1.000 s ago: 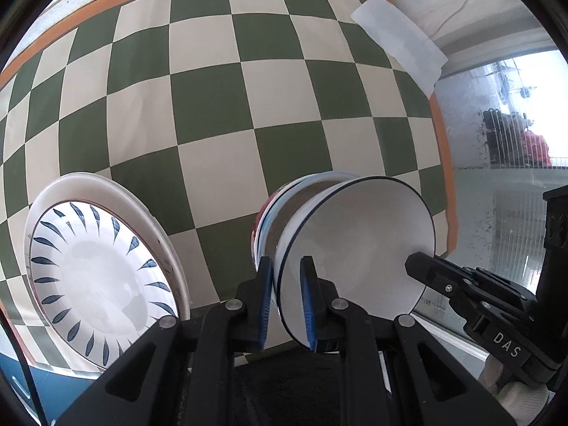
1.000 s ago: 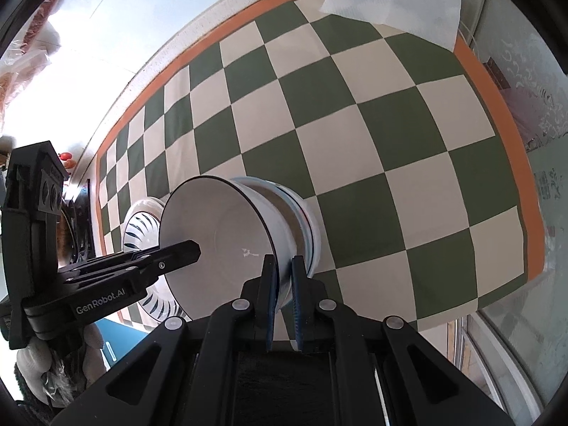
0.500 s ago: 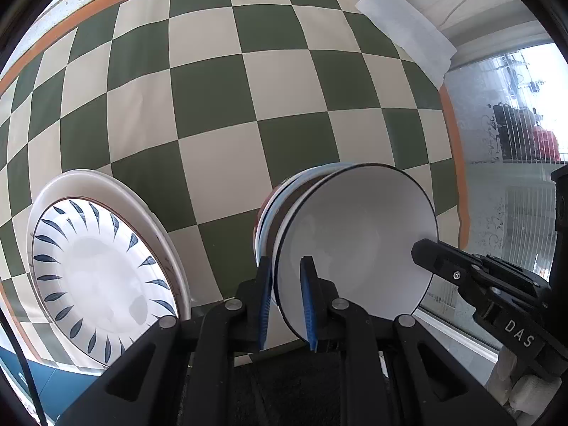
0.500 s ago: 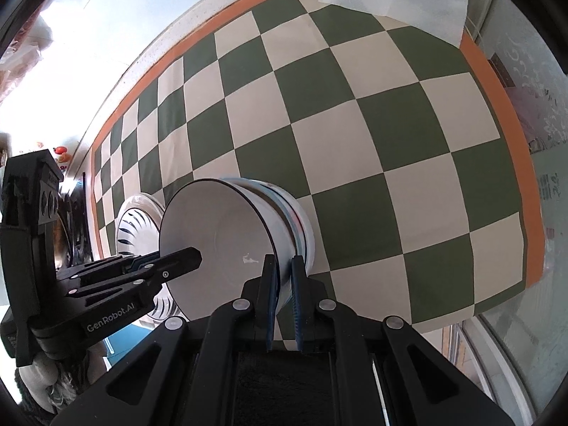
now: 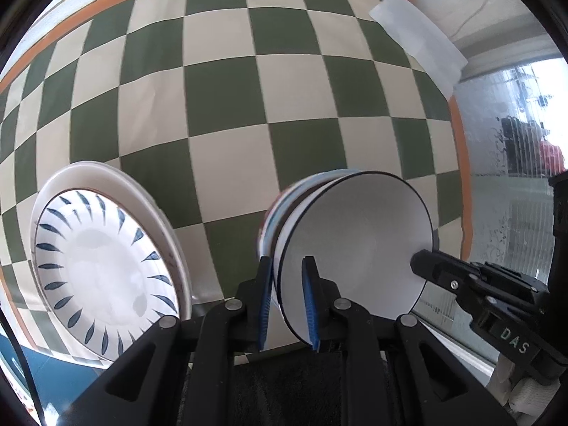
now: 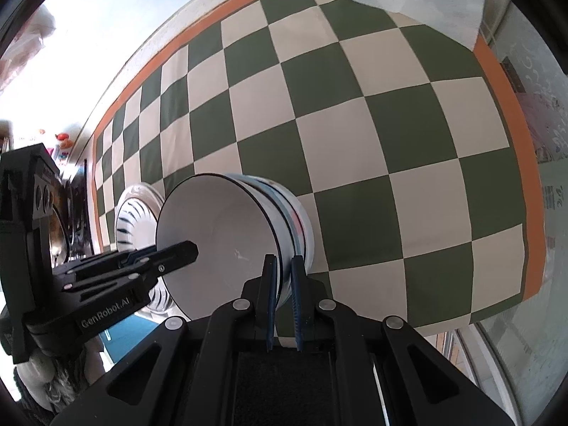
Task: Organize plates and bowls
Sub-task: 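Lower the black-rimmed bowl onto the bowl stack with both tools, then open both tools and lift them away from the bowl stack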
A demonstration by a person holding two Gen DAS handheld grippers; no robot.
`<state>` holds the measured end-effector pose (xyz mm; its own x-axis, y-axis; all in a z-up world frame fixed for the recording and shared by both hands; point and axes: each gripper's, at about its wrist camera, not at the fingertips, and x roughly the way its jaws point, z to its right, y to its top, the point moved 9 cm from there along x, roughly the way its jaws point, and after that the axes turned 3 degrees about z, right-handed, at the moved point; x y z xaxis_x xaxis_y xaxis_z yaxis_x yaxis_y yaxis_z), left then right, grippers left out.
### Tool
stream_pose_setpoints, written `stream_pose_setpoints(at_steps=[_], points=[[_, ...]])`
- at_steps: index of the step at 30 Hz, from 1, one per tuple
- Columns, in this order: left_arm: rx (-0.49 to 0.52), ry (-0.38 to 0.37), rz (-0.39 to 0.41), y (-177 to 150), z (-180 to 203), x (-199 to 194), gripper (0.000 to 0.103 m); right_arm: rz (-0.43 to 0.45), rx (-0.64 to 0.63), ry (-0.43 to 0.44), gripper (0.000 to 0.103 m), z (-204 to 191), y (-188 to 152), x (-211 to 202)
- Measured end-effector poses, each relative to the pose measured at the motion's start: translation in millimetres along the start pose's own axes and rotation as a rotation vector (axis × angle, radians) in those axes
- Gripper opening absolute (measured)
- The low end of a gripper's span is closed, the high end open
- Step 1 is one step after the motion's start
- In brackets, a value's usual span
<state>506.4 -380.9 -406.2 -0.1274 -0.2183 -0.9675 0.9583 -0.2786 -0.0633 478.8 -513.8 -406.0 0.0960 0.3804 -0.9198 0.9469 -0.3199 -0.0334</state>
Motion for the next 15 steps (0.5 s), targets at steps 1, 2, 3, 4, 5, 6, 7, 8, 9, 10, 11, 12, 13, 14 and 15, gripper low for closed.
stream_pose_setpoints(at_steps=[1,2,3,4,5,6,7,8,9,10,11,12,13,14,15], points=[[-0.007,-0.002,0.004,0.5,-1.1,-0.1,0.015,-0.007,-0.002,0.013,0.009,-0.1,-0.5,0.7],[-0.023,-0.006,0.002,0.0,-3.0,0.0,0.015,-0.014,-0.003,0.024,0.009,-0.2,-1.0,1.6],[-0.038,-0.011,0.002,-0.5,-4.5,-0.1,0.015,-0.015,-0.005,0.032,0.009,0.2,-0.5,1.1],[-0.046,-0.013,0.003,-0.8,-5.1,-0.6,0.015,-0.017,-0.008,0.037,0.009,-0.4,0.2,1.2],[-0.053,-0.011,0.005,-1.2,-6.2,-1.4,0.015,-0.023,-0.015,0.039,0.009,-0.7,0.2,1.4],[-0.059,-0.008,0.009,-1.6,-7.0,-2.6,0.015,-0.028,-0.019,0.040,0.009,-0.8,0.8,1.7],[-0.059,-0.003,0.012,-2.1,-7.1,-4.6,0.015,-0.031,-0.021,0.042,0.009,-0.9,1.5,1.8],[-0.057,0.004,0.019,-2.1,-7.0,-7.4,0.015,-0.037,-0.029,0.040,0.009,-1.3,1.8,2.2],[-0.057,0.015,0.032,-1.9,-7.3,-10.9,0.015,-0.040,-0.038,0.035,0.009,-2.0,2.3,2.1],[-0.055,0.032,0.044,-2.1,-7.8,-16.0,0.016,-0.038,-0.042,0.032,0.009,-2.1,3.2,1.2],[-0.054,0.041,0.047,-2.9,-7.4,-19.3,0.016,-0.032,-0.049,0.024,0.009,-2.7,4.1,-0.9],[-0.054,0.047,0.053,-3.4,-7.1,-23.1,0.016,-0.027,-0.062,0.015,0.009,-3.9,4.5,-3.3],[-0.049,0.058,0.064,-3.3,-6.6,-27.6,0.018,-0.023,-0.072,0.006,0.009,-4.9,4.7,-6.0],[-0.040,0.066,0.082,-3.1,-5.6,-33.6,0.022,-0.013,-0.086,-0.004,0.009,-7.3,4.4,-10.4],[-0.029,0.072,0.100,-3.1,-4.6,-38.8,0.031,-0.005,-0.100,-0.012,0.010,-9.4,3.5,-14.2]])
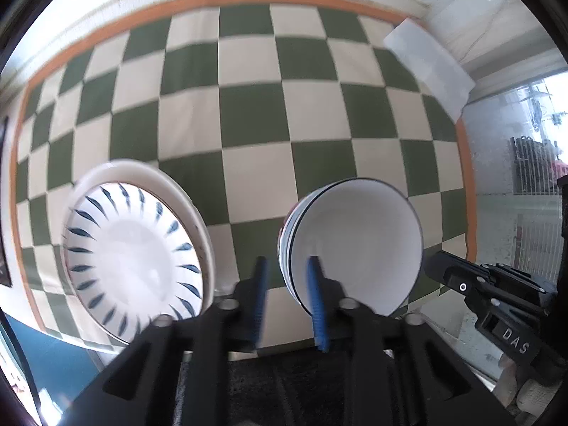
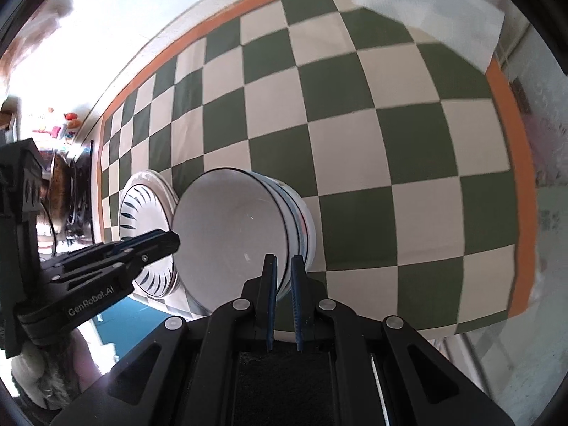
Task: Organize plates and bowls
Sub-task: 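Open both tools and lift them away from the bowl stack, then reach both tools to the bowl stack and grip the red-floral bowl's rim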
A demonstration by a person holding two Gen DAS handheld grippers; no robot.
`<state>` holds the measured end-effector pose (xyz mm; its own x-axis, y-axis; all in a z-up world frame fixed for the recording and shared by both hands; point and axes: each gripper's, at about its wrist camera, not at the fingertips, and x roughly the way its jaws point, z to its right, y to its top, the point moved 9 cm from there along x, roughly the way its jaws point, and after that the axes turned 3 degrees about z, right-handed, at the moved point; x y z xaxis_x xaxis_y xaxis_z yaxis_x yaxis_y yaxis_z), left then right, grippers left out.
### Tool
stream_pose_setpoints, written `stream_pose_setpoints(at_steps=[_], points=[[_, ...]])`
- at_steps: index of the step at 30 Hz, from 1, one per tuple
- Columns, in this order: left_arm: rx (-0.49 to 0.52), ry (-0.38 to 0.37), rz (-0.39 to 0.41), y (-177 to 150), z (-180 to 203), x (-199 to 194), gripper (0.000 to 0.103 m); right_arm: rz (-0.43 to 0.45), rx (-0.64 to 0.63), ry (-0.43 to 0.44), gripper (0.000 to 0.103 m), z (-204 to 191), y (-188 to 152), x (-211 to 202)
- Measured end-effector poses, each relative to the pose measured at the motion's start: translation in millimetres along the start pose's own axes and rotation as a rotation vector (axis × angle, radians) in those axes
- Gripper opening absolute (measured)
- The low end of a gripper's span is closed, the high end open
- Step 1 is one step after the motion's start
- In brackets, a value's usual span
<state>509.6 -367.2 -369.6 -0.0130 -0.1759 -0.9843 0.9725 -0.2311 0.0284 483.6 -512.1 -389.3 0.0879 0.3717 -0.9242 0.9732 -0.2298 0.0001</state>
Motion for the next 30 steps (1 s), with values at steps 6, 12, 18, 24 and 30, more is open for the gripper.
stream_pose_setpoints(at_steps=[6,12,18,24,30], points=[[0.074,-0.007,0.127,-1.1,4.6,-37.3,0.085,0.104,-0.073,-0.062,0.069,-19.6,-10.1,-36.6],[0.078,-0.013,0.234,-11.5,-4.7,-69.1,0.098,0.207,-0.057,-0.132,0.085,-25.2,-28.1,-71.6],[0.095,-0.003,0.291,-37.3,-11.9,-98.2,0.099,0.291,-0.063,-0.179,0.091,-35.2,-59.7,-100.3],[0.120,-0.004,0.336,-65.9,-11.7,-125.1,0.099,0.348,-0.057,-0.194,0.094,-45.1,-86.7,-122.4],[0.154,-0.012,0.356,-85.2,-2.6,-139.2,0.099,0.411,-0.064,-0.186,0.095,-59.8,-107.3,-148.1]])
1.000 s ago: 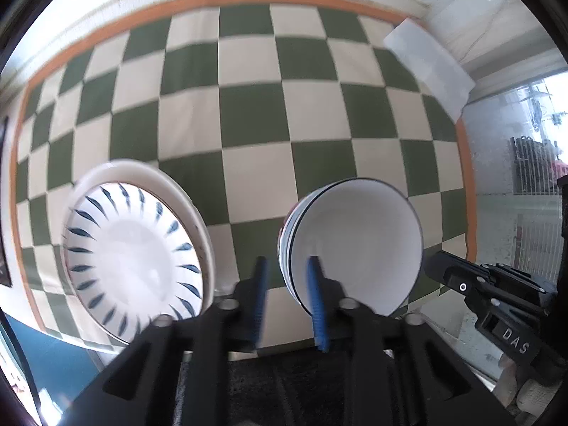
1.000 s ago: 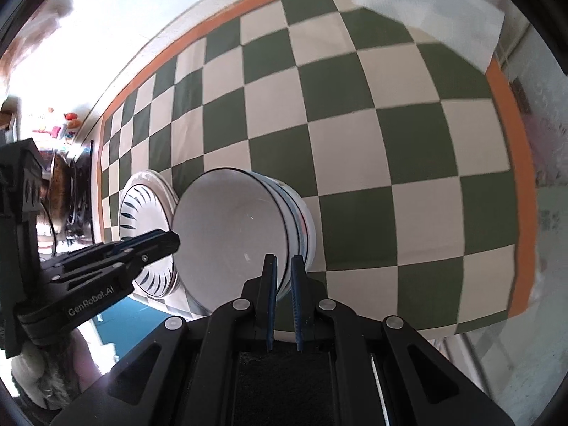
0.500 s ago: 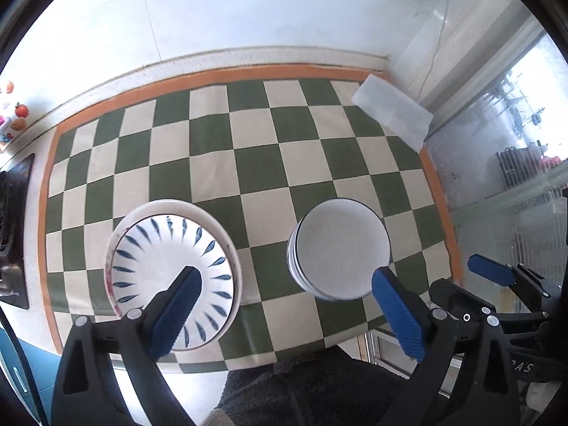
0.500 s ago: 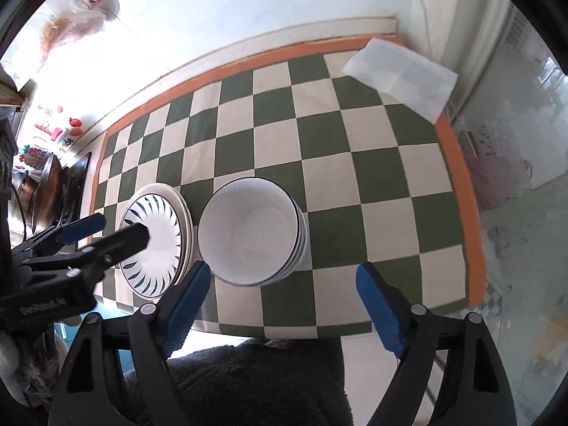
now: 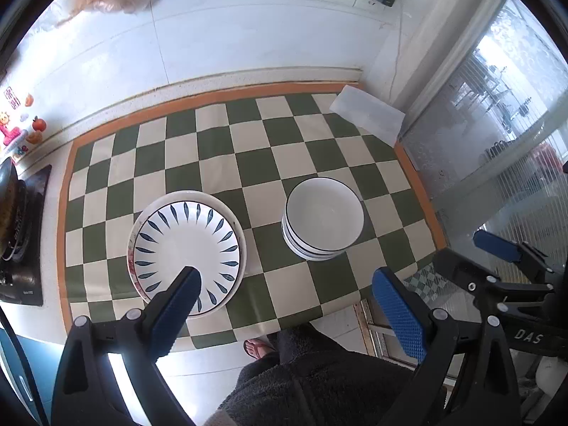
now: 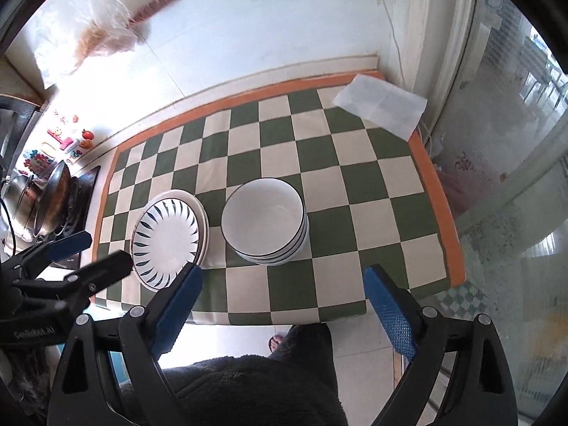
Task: Organize plates and bowls
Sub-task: 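Reach both tools to the bowl stack and grip the red-floral bowl's rim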
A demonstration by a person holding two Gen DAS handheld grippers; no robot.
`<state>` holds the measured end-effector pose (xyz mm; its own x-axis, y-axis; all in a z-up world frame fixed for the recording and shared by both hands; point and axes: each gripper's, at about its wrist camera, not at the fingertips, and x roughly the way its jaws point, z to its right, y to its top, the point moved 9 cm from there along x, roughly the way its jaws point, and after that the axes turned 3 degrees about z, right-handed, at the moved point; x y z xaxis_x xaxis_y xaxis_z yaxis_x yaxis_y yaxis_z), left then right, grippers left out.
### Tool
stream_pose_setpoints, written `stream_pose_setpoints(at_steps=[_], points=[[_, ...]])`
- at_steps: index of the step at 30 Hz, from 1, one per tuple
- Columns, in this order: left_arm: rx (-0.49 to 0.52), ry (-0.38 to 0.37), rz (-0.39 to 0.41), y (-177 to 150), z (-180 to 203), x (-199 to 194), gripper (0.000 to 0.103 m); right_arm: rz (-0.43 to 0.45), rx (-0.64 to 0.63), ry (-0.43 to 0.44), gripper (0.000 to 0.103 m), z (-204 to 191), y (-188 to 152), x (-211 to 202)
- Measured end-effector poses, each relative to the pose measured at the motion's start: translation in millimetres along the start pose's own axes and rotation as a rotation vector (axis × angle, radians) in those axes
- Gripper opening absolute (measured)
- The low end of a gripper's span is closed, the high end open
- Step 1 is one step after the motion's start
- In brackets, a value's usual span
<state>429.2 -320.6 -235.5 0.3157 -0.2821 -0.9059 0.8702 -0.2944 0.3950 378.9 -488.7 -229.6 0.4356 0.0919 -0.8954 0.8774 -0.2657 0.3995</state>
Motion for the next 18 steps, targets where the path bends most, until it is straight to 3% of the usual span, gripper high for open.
stream_pose_setpoints(at_steps=[9,12,18], points=[[0.001,-0.039,0.024,-1.1,12.7,-14.3,0.099,0.051,-0.007,-0.001,0.095,-3.3,-2.5,-33.5],[-0.014,-0.108,0.002,1.3,17.5,-8.0,0.099,0.049,0.005,0.012,0.095,-1.3,-2.4,-33.2],[-0.098,-0.222,-0.107,17.2,14.9,44.8,0.099,-0.008,0.134,0.156,0.095,14.6,1.2,11.1]])
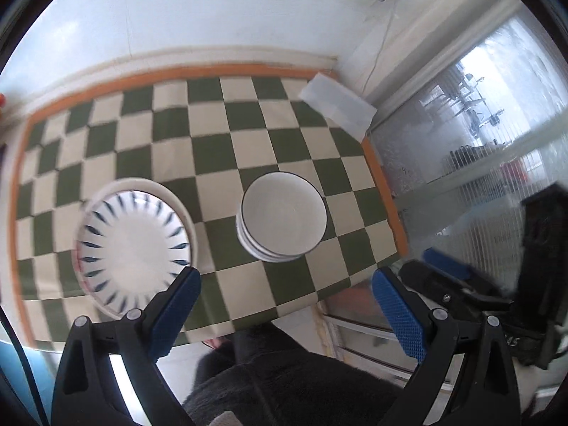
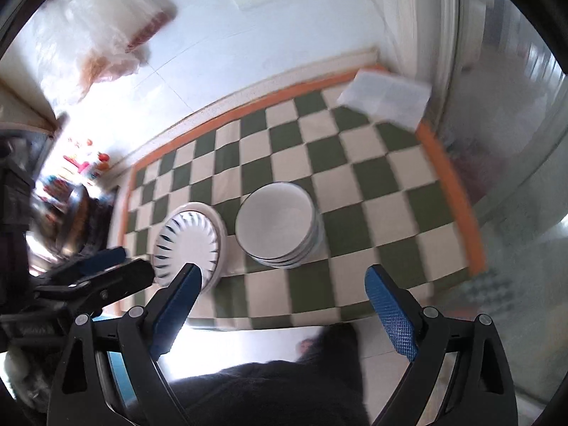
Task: Organize plates and bowls
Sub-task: 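Reach both tools to the bowl stack and grip the red-floral bowl's rim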
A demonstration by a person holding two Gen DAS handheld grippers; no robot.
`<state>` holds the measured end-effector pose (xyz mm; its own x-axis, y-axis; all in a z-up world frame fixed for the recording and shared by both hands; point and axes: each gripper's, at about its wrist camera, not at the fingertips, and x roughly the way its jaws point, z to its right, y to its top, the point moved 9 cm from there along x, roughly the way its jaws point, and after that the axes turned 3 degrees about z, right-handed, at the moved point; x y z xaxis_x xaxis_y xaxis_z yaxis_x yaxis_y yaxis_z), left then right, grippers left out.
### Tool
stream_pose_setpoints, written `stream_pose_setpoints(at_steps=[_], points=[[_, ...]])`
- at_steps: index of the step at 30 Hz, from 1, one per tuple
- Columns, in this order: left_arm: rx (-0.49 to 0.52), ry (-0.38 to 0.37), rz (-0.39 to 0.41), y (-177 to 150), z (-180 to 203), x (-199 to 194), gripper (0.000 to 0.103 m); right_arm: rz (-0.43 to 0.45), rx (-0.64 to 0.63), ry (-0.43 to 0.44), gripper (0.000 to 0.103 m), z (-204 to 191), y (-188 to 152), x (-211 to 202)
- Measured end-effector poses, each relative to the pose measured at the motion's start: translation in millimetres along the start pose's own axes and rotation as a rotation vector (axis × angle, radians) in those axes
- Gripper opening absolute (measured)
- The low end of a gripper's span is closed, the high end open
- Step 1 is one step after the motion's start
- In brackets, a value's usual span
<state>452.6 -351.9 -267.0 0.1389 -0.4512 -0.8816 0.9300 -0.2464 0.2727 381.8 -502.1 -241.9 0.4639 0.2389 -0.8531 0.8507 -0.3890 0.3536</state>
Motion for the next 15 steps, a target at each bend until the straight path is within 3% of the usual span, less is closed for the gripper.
stream_pose_setpoints(at_steps=[7,15], points=[[-0.219,-0.094,-0.225,18.9,-33.0,96.6,0.097,-0.146,0.212,0.134,0.095,40.8,-0.6,100.9],[-0.331,-0.196,-0.374,22.6,-43.8,166.4,0.097,-0.283,0.340,0.210,0.094,62.6,-6.8,192.0]])
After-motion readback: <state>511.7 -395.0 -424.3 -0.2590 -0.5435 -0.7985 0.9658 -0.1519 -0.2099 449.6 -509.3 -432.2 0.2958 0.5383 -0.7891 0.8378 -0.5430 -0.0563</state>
